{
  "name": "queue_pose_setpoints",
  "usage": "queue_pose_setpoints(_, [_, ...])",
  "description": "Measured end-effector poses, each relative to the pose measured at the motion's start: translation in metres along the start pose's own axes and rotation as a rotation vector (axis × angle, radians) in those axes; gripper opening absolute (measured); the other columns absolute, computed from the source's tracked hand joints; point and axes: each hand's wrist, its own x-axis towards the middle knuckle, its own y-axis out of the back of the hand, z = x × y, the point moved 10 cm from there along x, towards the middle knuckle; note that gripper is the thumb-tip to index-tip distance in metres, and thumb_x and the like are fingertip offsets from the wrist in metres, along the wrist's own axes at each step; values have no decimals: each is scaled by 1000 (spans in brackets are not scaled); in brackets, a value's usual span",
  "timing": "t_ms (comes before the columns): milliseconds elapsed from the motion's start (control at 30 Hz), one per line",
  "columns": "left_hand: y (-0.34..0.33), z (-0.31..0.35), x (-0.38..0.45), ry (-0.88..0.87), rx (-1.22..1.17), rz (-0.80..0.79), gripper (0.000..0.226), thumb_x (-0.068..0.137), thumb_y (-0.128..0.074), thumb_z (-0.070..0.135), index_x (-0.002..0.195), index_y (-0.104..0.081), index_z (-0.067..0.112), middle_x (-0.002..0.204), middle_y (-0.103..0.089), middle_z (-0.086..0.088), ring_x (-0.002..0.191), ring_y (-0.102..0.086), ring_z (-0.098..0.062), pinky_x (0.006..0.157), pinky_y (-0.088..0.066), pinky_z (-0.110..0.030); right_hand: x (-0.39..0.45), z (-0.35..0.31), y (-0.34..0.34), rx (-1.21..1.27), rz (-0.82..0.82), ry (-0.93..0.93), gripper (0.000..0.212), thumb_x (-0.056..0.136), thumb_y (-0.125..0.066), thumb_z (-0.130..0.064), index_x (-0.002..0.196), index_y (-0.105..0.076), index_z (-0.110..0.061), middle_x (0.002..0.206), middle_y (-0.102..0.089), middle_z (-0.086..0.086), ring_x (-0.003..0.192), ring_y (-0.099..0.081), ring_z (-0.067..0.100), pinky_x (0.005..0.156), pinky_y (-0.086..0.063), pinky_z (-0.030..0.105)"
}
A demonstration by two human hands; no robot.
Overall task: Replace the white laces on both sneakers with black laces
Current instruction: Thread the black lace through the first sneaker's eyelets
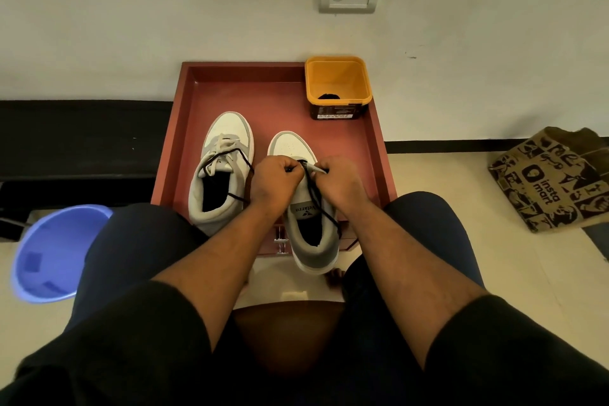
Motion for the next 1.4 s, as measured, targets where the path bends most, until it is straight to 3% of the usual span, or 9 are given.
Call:
queue_pose_setpoints(267, [-19,-23,-1,222,-140,-14,32,82,-66,11,50,-63,14,45,-47,6,48,-40,-10,53,-37,-25,-5,11,-7,111,-16,-49,21,92,-55,-13,88,-74,-5,81,-70,15,75,-63,27,67,-51,40])
queue_pose_setpoints(467, [-23,-28,-3,300,-271,-93,11,82,-68,5,74,-73,-1,64,-61,-13,58,-50,-18,58,-44,-29,-5,16,-14,189,-32,-73,20,91,-54,-12,90,-74,-8,83,-71,13,82,-66,30,74,-55,45])
queue_pose_setpoints(600, [-23,-34,-5,367,-368,-110,7,82,-71,2,78,-75,5,75,-71,-16,61,-62,-19,65,-54,-30,-3,18,-22,265,-80,-87,20,91,-55,-12,93,-75,-9,87,-72,13,83,-67,27,79,-55,48])
queue_pose_setpoints(767, [-20,-23,4,251,-170,-86,14,84,-68,6,77,-76,15,67,-68,-2,62,-59,-12,68,-53,-28,0,28,-27,493,-191,-253,30,93,-55,-32,86,-74,-10,88,-73,11,81,-66,21,82,-54,39])
queue_pose_setpoints(900, [-12,-15,7,160,21,-85,10,83,-69,15,83,-78,18,78,-72,-2,72,-65,-16,72,-54,-31,4,30,-24,565,-184,-273,17,95,-55,-11,84,-68,-11,82,-65,7,74,-55,15,60,-44,22])
queue_pose_setpoints(1067, [-12,-1,2,87,196,-123,16,84,-62,17,88,-77,21,86,-72,-2,82,-66,-22,67,-48,-28,11,34,-28,514,-110,-237,16,91,-63,-13,75,-67,-16,77,-66,7,71,-56,16,66,-47,30])
queue_pose_setpoints(1200, [-11,17,-6,-28,393,-136,25,79,-57,29,96,-74,21,99,-64,-6,83,-64,-30,66,-48,-32,13,37,-25,451,-63,-244,24,96,-49,-10,77,-58,-20,83,-65,5,72,-56,15,65,-47,30])
queue_pose_setpoints(1300, [-5,19,-12,-15,541,-114,30,87,-56,32,114,-67,22,120,-48,-6,95,-61,-34,74,-45,-36,9,36,-7,836,69,-333,17,100,-36,-8,92,-50,-15,91,-64,9,75,-62,21,61,-50,31])
queue_pose_setpoints(1400, [0,18,-14,13,564,-96,32,91,-54,33,119,-64,21,125,-44,-7,100,-60,-36,78,-47,-38,8,32,32,1504,239,-318,12,103,-36,-11,104,-48,-14,92,-70,14,81,-70,27,77,-58,40])
